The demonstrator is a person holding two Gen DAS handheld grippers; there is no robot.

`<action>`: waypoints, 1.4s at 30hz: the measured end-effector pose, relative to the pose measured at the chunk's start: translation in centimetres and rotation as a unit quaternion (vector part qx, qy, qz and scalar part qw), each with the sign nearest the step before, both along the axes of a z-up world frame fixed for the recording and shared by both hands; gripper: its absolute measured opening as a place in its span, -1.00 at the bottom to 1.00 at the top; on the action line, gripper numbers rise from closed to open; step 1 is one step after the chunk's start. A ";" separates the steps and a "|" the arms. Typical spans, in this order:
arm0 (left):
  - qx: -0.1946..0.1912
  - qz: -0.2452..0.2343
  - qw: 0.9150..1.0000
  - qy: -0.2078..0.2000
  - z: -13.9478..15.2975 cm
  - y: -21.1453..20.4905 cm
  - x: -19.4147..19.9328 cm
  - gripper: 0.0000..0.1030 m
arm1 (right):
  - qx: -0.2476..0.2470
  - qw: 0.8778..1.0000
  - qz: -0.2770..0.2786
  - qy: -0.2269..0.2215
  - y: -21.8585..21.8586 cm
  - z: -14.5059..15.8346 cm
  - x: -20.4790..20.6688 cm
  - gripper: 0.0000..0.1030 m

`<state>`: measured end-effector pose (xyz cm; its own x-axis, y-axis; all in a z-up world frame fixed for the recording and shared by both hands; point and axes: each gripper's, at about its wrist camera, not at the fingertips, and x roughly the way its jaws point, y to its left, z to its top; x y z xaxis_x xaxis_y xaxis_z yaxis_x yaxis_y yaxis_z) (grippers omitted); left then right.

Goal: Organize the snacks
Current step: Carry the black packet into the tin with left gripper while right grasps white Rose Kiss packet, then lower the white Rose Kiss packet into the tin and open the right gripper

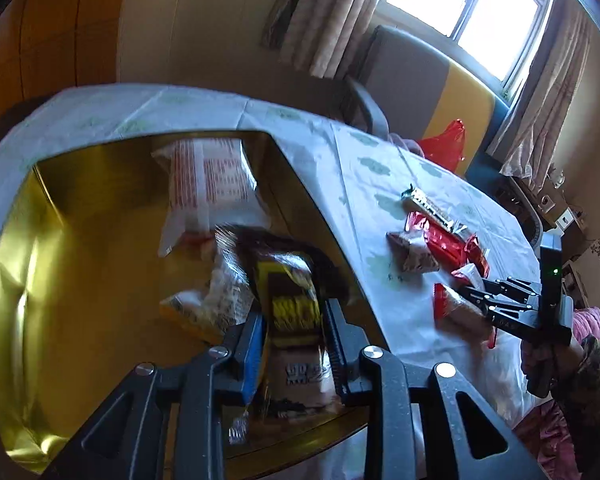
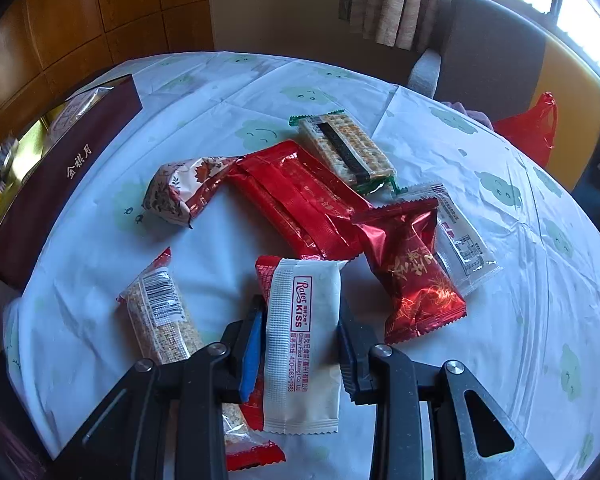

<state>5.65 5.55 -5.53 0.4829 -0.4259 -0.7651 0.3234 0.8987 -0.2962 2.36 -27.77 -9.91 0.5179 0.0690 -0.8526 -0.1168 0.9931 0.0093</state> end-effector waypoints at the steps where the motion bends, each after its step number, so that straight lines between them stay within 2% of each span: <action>1: -0.001 -0.001 1.000 0.005 -0.3 0.0 -0.1 -0.36 | 0.000 1.000 -0.001 0.000 0.0 0.0 0.0 -0.36; 8: 0.003 0.019 1.000 0.005 -0.2 0.8 -0.4 -0.34 | 0.001 1.000 -0.009 -0.003 0.0 0.0 -0.1 -0.35; 13: 0.063 0.072 0.995 -0.016 0.6 1.2 -1.0 -0.34 | -0.003 1.000 -0.018 -0.010 0.1 0.0 -0.3 -0.36; 18: 0.094 0.121 0.988 -0.030 1.4 2.3 -1.2 -0.34 | -0.005 0.999 -0.032 -0.015 0.3 0.0 -0.5 -0.39; 26: 0.120 0.150 0.980 -0.047 2.3 3.3 -1.8 -0.34 | -0.002 0.998 -0.062 -0.019 0.3 0.6 -0.6 -0.42; 36: 0.134 0.160 0.977 -0.053 2.2 3.7 -2.2 -0.34 | 0.031 0.992 -0.099 -0.070 0.4 5.2 -1.0 -0.42; 42: 0.137 0.176 0.973 -0.059 2.4 4.4 -2.3 -0.34 | 0.088 0.991 -0.042 -0.091 4.7 8.4 -0.6 -0.42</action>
<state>3.34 9.93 -3.10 0.6539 -0.0060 -0.7565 -0.0013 1.0000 -0.0091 1.72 -23.07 -1.55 0.6723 0.1588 -0.7231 -0.0499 0.9842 0.1698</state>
